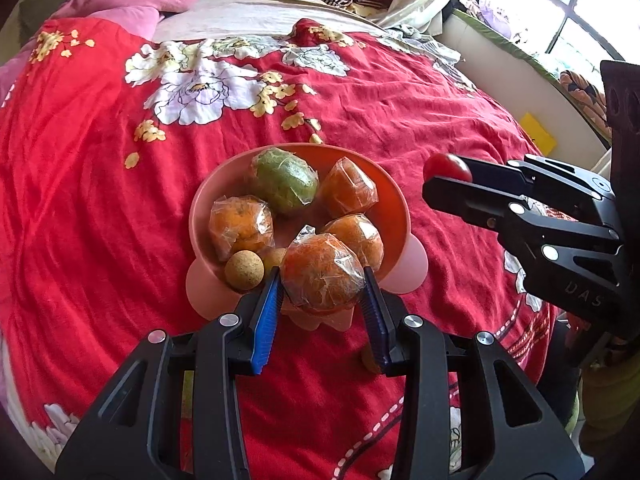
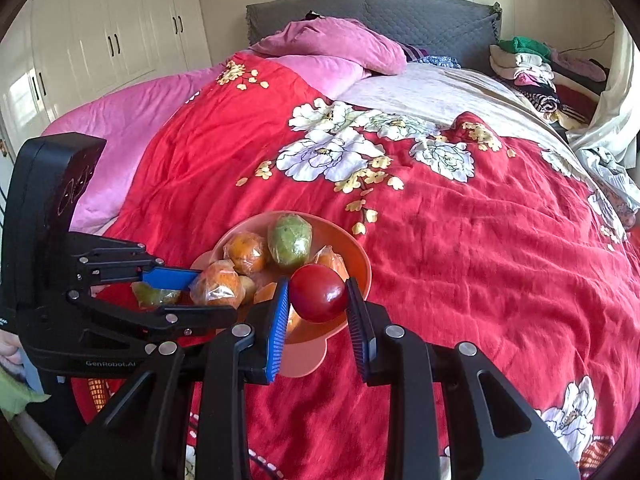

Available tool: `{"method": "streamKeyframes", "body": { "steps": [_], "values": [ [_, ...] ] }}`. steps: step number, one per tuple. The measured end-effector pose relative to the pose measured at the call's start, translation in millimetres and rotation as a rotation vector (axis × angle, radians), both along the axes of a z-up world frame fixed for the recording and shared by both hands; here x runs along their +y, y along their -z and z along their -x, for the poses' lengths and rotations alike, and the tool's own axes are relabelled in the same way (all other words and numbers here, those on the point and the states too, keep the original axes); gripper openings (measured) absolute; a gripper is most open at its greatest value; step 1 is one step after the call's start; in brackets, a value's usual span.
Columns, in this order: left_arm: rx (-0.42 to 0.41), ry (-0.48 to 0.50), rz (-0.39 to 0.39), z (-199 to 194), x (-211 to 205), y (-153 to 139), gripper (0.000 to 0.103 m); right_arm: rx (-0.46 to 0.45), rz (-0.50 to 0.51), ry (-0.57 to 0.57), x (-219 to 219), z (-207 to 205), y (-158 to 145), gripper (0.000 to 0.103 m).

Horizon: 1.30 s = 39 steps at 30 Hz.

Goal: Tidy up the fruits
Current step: 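Carry the tomato with the right tool while the left tool carries the orange to the bowl, then open the right tool to drop the tomato in the bowl while the left tool holds the orange above it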

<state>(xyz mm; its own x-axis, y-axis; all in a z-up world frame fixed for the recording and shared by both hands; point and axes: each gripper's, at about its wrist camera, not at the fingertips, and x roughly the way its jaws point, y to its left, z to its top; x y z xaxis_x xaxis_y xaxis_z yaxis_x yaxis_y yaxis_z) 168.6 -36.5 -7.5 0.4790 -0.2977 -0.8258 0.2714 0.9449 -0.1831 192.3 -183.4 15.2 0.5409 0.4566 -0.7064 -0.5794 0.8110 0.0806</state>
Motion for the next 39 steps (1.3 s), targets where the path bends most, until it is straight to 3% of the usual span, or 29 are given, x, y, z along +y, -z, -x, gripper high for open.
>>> {"method": "streamKeyframes", "body": {
  "steps": [39],
  "values": [
    [0.016, -0.009, 0.009, -7, 6, 12, 0.031, 0.077, 0.03, 0.004, 13, -23, 37, 0.027]
  ]
}}
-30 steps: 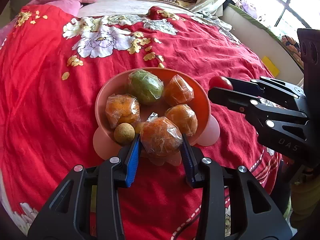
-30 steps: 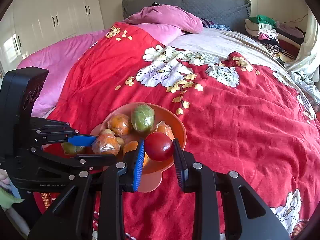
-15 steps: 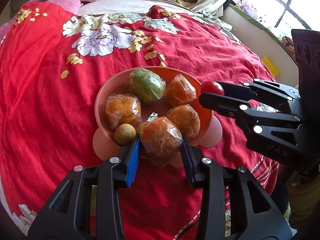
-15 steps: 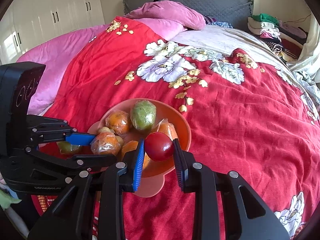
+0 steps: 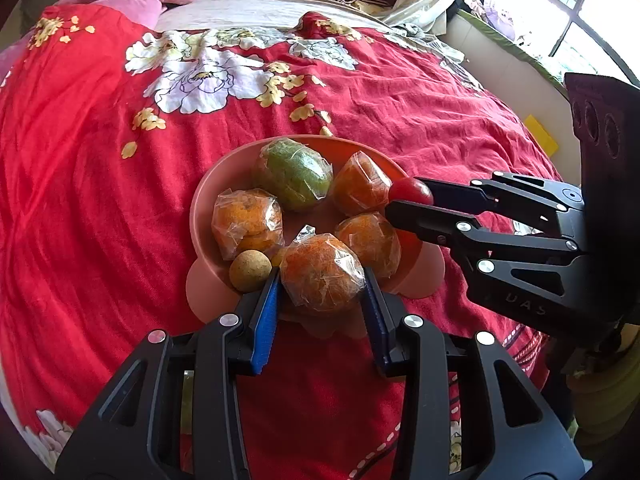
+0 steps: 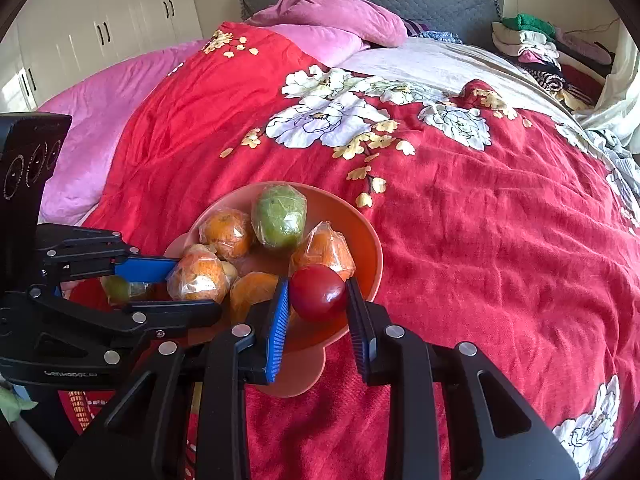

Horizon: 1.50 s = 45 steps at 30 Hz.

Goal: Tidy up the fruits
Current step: 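Open the right tool to drop the tomato in the bowl while the left tool holds the orange above it, then open the left tool to release the bagged orange into the bowl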

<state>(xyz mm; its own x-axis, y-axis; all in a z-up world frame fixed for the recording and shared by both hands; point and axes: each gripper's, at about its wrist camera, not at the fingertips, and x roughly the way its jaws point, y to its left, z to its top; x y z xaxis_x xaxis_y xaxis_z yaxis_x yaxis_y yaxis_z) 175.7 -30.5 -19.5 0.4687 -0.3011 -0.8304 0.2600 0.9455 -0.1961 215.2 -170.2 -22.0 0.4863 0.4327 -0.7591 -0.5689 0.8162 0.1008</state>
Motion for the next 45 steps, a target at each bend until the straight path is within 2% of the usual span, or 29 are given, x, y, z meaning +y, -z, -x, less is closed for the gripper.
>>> {"method": "streamKeyframes", "body": {
  "steps": [10, 14, 29, 45],
  "values": [
    [0.001, -0.001, 0.0, 0, 0, 0, 0.031, 0.002, -0.001, 0.007, -1, 0, 1, 0.028],
    [0.001, 0.0, 0.0, 0, 0, 0, 0.031, -0.006, -0.002, 0.012, -3, 1, -1, 0.037],
    [0.002, -0.005, 0.0, -1, -1, -1, 0.031, -0.036, -0.012, 0.062, -16, 4, -12, 0.059],
    [-0.021, -0.022, 0.002, -1, 2, -10, 0.035, -0.057, -0.016, 0.086, -23, 8, -22, 0.069]
  ]
}}
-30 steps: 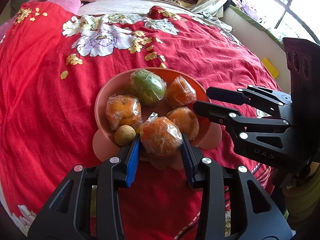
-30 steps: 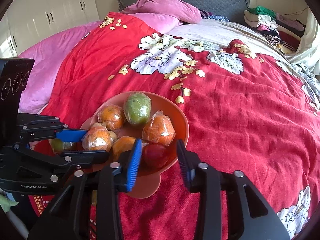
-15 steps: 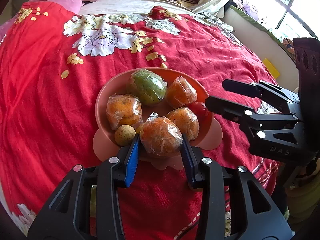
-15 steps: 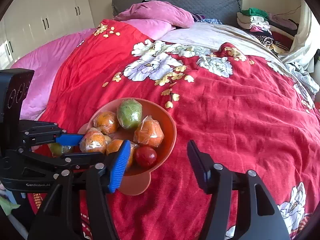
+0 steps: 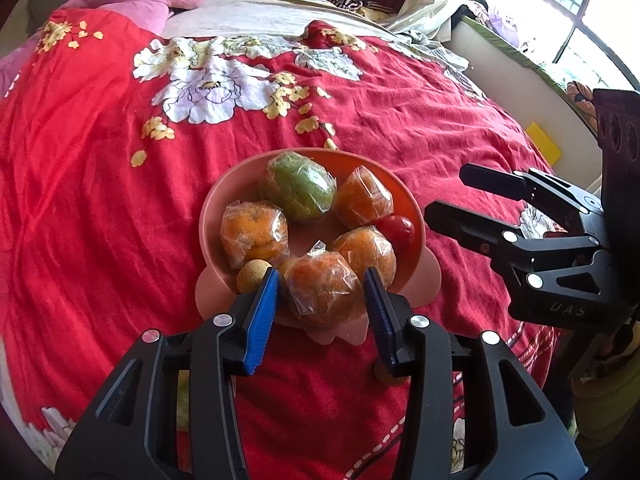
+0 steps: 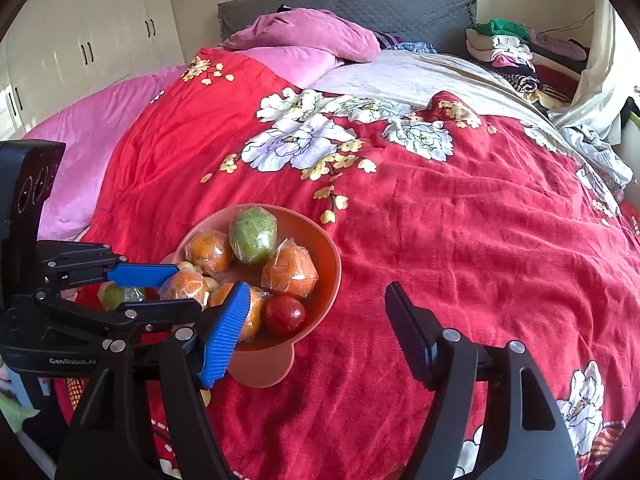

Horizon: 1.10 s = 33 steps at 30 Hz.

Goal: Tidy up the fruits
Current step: 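Open the left tool to release the bagged orange into the bowl, then withdraw both open tools from the bowl back toward the loose fruit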

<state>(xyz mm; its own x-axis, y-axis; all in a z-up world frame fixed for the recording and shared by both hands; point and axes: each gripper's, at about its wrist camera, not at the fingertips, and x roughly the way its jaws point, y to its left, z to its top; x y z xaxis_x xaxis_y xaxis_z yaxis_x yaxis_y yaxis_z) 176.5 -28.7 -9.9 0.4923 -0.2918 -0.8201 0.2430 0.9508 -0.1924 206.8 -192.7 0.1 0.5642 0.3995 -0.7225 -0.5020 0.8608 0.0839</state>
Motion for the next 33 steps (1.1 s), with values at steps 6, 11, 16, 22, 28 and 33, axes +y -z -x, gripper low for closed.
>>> {"method": "streamKeyframes", "body": {
  "steps": [6, 11, 16, 22, 28, 33],
  "values": [
    [-0.017, -0.011, 0.001, 2, 3, -7, 0.038, -0.009, -0.003, 0.005, -2, 3, -4, 0.074],
    [-0.033, -0.028, -0.002, 5, 6, -13, 0.045, -0.019, -0.009, 0.016, -4, 5, -8, 0.078],
    [-0.051, -0.052, -0.007, 9, 11, -19, 0.056, -0.035, -0.014, 0.025, -6, 7, -14, 0.084],
    [-0.072, -0.07, -0.014, 14, 14, -27, 0.071, -0.053, -0.015, 0.036, -7, 12, -20, 0.092],
    [-0.084, -0.082, -0.019, 17, 15, -31, 0.081, -0.065, -0.015, 0.047, -8, 15, -24, 0.095],
    [-0.089, -0.093, -0.023, 20, 17, -34, 0.088, -0.075, -0.016, 0.049, -8, 18, -28, 0.098]
  ]
}}
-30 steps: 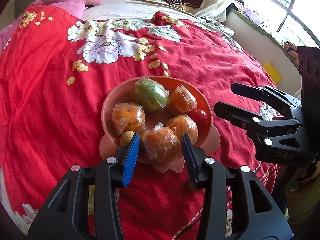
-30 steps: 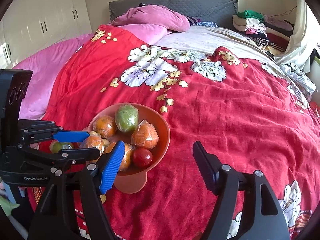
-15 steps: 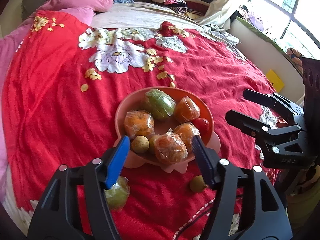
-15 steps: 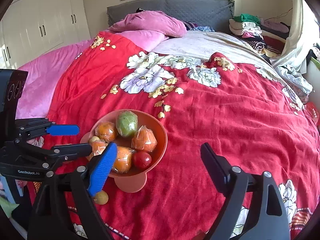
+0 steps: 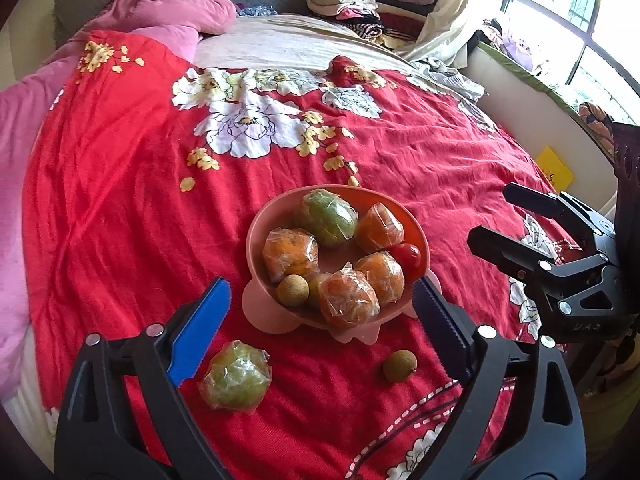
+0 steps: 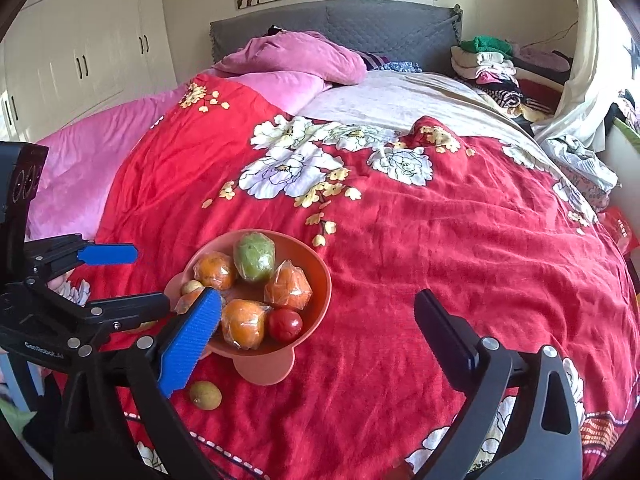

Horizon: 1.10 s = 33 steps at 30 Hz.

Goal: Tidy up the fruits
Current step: 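Withdraw both open tools from the bowl back toward the loose fruit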

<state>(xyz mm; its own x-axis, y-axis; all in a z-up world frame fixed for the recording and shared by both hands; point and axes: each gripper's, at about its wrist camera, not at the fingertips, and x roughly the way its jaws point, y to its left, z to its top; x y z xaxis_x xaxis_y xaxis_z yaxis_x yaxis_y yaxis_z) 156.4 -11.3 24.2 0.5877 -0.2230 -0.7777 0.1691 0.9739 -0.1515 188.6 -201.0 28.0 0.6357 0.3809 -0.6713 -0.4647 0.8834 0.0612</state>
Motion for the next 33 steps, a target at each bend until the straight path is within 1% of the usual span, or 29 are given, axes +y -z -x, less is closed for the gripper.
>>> {"method": "streamKeyframes", "body": {
  "steps": [6, 33],
  "values": [
    [-0.002, -0.02, 0.001, 3, 4, -2, 0.093, -0.014, -0.004, 0.001, 0, 5, -5, 0.098],
    [-0.041, -0.053, 0.003, 27, 16, -19, 0.093, -0.039, -0.012, -0.012, 4, 32, -21, 0.098]
  ]
}}
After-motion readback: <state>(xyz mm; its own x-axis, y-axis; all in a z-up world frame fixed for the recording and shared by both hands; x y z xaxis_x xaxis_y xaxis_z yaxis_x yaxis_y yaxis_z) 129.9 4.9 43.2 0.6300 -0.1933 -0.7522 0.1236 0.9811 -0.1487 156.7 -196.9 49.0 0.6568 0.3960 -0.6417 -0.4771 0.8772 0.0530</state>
